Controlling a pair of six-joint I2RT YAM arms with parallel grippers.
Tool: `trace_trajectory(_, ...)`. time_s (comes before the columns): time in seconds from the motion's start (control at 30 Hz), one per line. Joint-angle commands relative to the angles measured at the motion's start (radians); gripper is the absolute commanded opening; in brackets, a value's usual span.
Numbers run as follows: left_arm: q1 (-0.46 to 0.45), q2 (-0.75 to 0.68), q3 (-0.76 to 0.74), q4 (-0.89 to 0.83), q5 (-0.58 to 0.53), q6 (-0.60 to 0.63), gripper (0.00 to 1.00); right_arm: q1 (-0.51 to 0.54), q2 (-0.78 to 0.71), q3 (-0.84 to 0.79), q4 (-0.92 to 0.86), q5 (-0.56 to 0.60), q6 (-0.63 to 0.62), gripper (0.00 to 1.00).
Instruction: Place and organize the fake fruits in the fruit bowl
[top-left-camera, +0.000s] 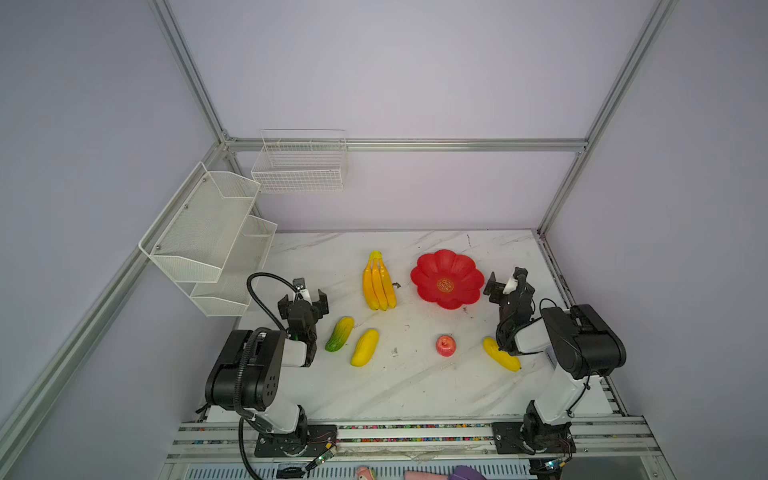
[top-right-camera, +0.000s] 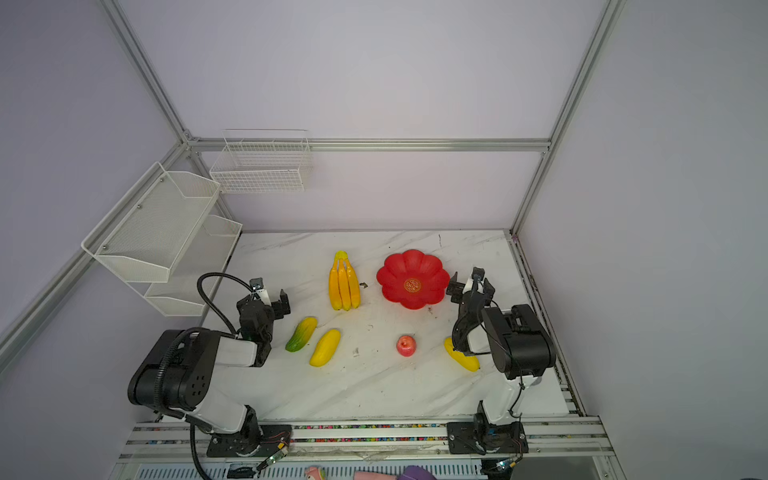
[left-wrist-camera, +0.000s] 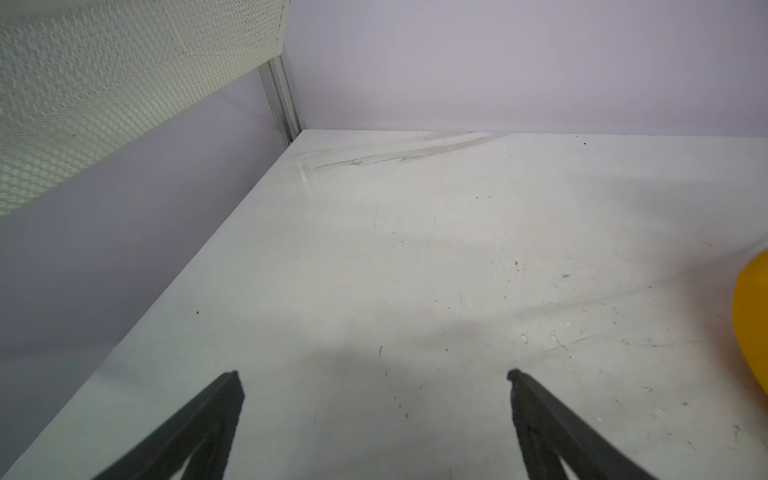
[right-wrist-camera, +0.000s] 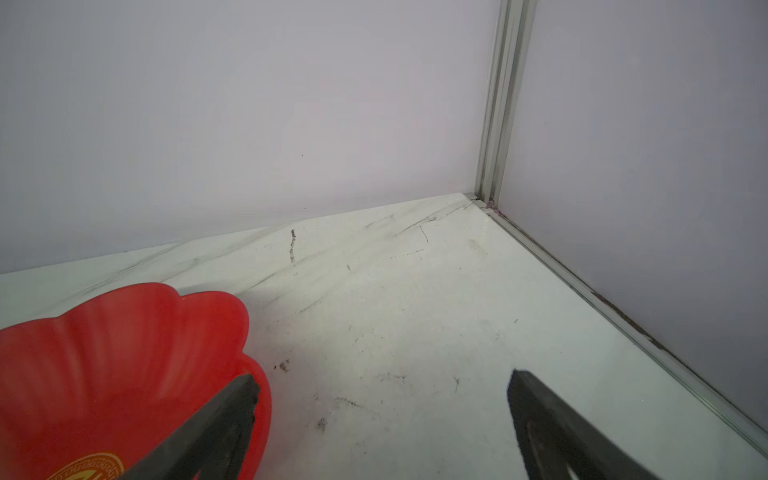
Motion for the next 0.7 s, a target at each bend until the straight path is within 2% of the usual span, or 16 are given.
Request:
trace_trajectory(0.0, -0.002, -0.008, 0.004, 0.041, 0.007, 0.014, 1.00, -0.001, 0.007, 0.001, 0.052, 0.010, -0.020, 0.97)
trace_trajectory(0.67, -0.002, -0.008, 0.004, 0.042, 0.006, 0.014, 1.00, -0.008, 0.008, 0.004, 0.045, -0.004, -0.014, 0.97)
